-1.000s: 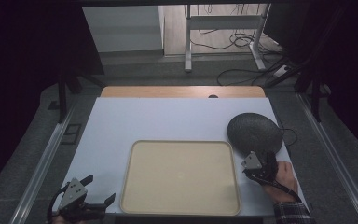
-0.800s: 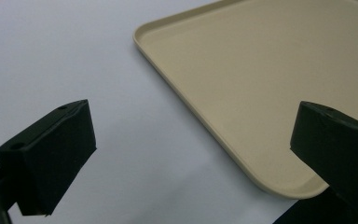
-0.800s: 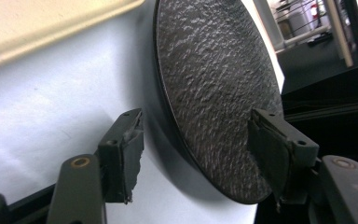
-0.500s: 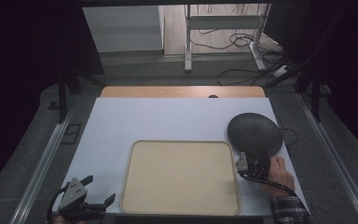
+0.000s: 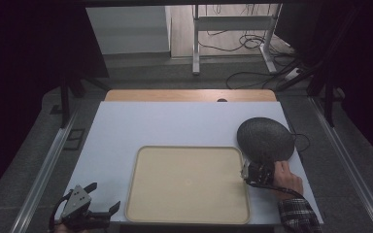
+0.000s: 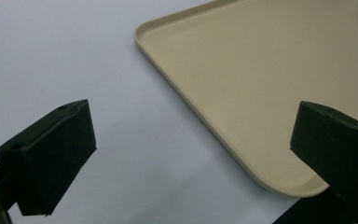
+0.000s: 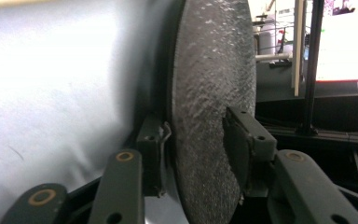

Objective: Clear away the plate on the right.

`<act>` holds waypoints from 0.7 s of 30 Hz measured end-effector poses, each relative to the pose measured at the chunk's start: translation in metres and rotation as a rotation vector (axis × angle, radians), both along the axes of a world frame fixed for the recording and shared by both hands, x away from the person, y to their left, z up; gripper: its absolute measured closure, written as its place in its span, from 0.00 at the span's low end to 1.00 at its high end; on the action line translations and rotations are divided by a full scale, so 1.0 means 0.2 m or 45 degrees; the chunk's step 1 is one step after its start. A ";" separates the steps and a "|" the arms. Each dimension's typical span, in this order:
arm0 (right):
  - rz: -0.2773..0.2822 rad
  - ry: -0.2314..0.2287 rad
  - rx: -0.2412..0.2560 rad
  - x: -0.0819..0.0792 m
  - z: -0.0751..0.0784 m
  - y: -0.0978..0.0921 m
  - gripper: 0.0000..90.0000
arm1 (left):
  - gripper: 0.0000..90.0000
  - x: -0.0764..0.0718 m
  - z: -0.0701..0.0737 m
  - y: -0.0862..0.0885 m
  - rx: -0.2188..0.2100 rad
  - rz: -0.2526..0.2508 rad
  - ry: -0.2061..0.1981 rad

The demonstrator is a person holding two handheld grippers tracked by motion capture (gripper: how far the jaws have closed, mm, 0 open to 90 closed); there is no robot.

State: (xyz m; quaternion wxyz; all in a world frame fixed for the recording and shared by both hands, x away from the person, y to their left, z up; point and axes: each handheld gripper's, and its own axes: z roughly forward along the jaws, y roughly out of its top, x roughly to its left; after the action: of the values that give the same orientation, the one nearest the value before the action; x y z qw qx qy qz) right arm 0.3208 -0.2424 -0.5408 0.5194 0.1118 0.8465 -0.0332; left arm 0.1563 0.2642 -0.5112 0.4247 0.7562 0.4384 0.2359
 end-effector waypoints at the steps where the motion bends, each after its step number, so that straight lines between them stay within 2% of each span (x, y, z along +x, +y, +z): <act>1: 0.001 -0.006 -0.012 0.00 0.00 0.00 0.70 | 0.00 0.00 0.00 0.00 0.001 0.000 0.000; 6: 0.013 -0.010 -0.072 0.01 -0.03 0.01 0.79 | 0.00 0.00 0.00 0.00 0.004 -0.001 0.000; 10: 0.048 -0.005 -0.148 0.01 -0.06 0.01 0.91 | 0.00 0.00 0.00 0.00 0.009 -0.002 -0.002; 14: 0.048 -0.025 -0.159 0.01 -0.07 0.02 0.92 | 0.00 0.00 0.00 0.00 0.011 -0.001 -0.002; 18: 0.053 -0.076 -0.184 0.00 -0.08 0.02 0.95 | 0.00 0.00 0.00 0.00 0.014 -0.001 -0.003; 19: 0.036 -0.080 -0.148 0.00 -0.06 0.02 0.95 | 0.00 0.00 0.00 0.00 0.014 -0.001 -0.003; 21: 0.028 -0.078 -0.143 0.00 -0.05 0.02 0.96 | 0.00 0.00 0.00 0.00 0.015 -0.001 -0.004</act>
State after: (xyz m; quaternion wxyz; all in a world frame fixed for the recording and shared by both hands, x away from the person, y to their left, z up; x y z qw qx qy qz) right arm 0.3199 -0.2385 -0.5505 0.5508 0.0741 0.8283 -0.0714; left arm 0.1557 0.2646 -0.5104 0.4209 0.7585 0.4362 0.2395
